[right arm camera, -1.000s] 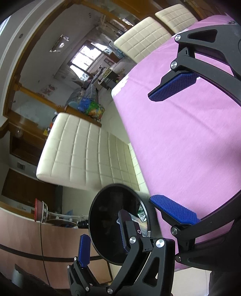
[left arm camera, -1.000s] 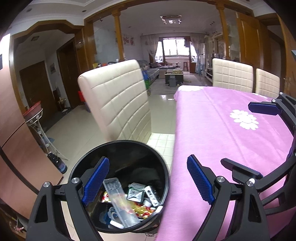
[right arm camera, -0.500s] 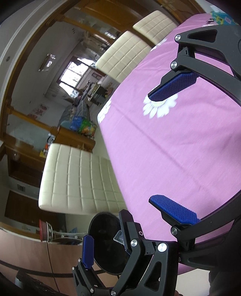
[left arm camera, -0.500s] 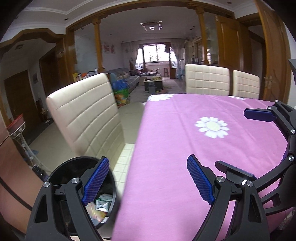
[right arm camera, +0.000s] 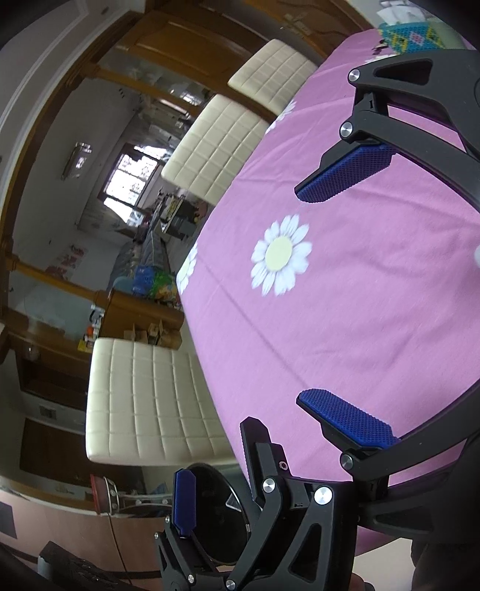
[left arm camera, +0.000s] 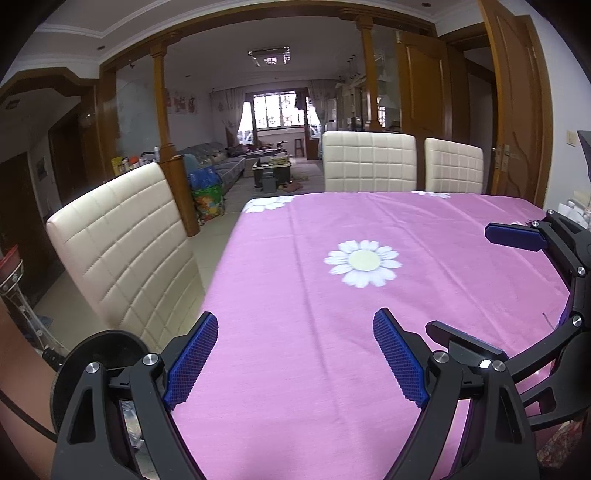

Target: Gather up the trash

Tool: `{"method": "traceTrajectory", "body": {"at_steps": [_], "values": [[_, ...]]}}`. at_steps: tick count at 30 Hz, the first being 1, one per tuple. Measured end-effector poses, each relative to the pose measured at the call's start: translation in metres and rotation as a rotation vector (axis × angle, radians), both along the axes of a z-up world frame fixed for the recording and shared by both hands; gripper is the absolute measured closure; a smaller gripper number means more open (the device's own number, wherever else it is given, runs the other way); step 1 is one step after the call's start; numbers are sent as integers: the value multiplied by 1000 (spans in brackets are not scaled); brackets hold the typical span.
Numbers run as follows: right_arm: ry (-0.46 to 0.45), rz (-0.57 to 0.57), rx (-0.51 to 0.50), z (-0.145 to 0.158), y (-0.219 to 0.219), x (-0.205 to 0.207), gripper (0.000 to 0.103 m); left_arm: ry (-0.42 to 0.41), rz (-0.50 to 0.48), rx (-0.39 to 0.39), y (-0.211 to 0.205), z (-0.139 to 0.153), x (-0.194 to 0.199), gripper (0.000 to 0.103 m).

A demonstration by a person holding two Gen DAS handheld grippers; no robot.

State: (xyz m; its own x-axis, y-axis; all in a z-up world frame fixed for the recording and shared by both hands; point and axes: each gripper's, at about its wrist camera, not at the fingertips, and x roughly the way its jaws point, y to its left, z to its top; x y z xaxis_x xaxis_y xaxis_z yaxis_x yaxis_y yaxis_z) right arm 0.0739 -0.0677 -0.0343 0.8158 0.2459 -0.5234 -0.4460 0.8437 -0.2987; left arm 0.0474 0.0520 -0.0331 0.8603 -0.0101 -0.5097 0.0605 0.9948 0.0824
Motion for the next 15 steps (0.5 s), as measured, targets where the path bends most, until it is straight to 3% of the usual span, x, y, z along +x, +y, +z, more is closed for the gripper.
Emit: {"method": "traceTrajectory", "body": {"at_steps": [15], "values": [[48, -162, 110, 4, -71, 0, 4, 6, -22, -125, -52, 6, 11, 19]]}}
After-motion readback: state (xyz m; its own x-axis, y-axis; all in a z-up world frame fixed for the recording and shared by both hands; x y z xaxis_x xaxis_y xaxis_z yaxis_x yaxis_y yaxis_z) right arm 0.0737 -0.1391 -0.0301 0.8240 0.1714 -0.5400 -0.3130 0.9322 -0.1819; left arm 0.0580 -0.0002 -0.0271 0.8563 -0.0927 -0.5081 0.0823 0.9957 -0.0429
